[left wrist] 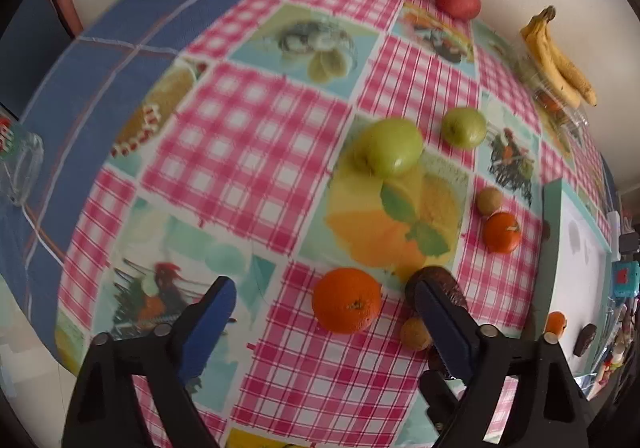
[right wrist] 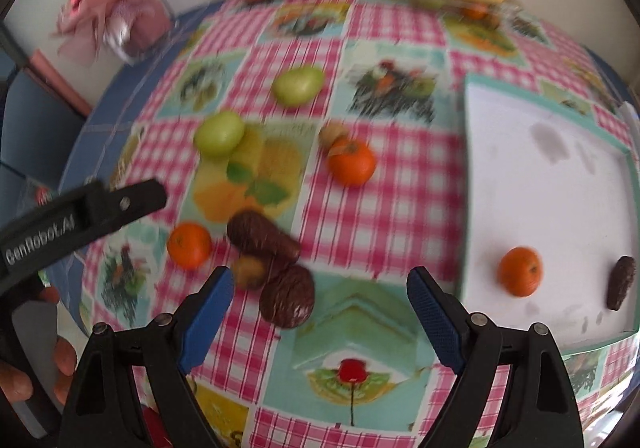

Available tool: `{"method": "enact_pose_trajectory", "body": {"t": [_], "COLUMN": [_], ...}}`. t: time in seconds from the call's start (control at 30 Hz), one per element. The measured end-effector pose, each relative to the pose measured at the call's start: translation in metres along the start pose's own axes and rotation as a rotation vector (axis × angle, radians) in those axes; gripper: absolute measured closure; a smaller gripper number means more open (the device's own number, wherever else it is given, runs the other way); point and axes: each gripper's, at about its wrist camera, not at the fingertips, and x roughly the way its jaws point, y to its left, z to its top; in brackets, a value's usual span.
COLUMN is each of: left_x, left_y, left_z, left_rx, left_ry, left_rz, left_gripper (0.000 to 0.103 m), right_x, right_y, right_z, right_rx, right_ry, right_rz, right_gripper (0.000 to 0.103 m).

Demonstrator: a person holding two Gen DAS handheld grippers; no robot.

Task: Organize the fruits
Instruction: 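Move both tools back to the fruit on the tablecloth, then grasp a second orange with the left tool while the right tool grasps a date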

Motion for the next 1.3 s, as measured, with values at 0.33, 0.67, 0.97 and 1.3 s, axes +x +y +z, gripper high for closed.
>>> {"method": "enact_pose_trajectory", "body": {"t": [0.33,0.67,0.97,1.3], "left_x": [0.012,0.008,-0.016,-0.053], "left_y": [0.002,0.001,-0.001,-0.012], "left_z": [-0.006,-0.007,-0.006,-0.004], "left_rx": [-0.029,-0.044,-0.037,0.001], "left_ry": [0.063,0.056,-0.031,-0.158], "left_rz": [-0.059,-0.086,-0.089,-0.102], "left_gripper": [0.042,0.062,0.062,0.062], "right_x": [0.028,0.029,0.025,-0.015], "right_y": [0.014,0.017,0.014,0.001], "right_z": [-0.014,-0.016,-0.012,-0.002], "right_rx": [-0.066,-0.073,-0.072,-0.026], "right_ry": [0.085,0.089,0.063,-0.085], "right_rz": [-0.025,-0.016,-0.011,-0.010], "right_gripper": [0.027,0.060,0.066,0.066]}}
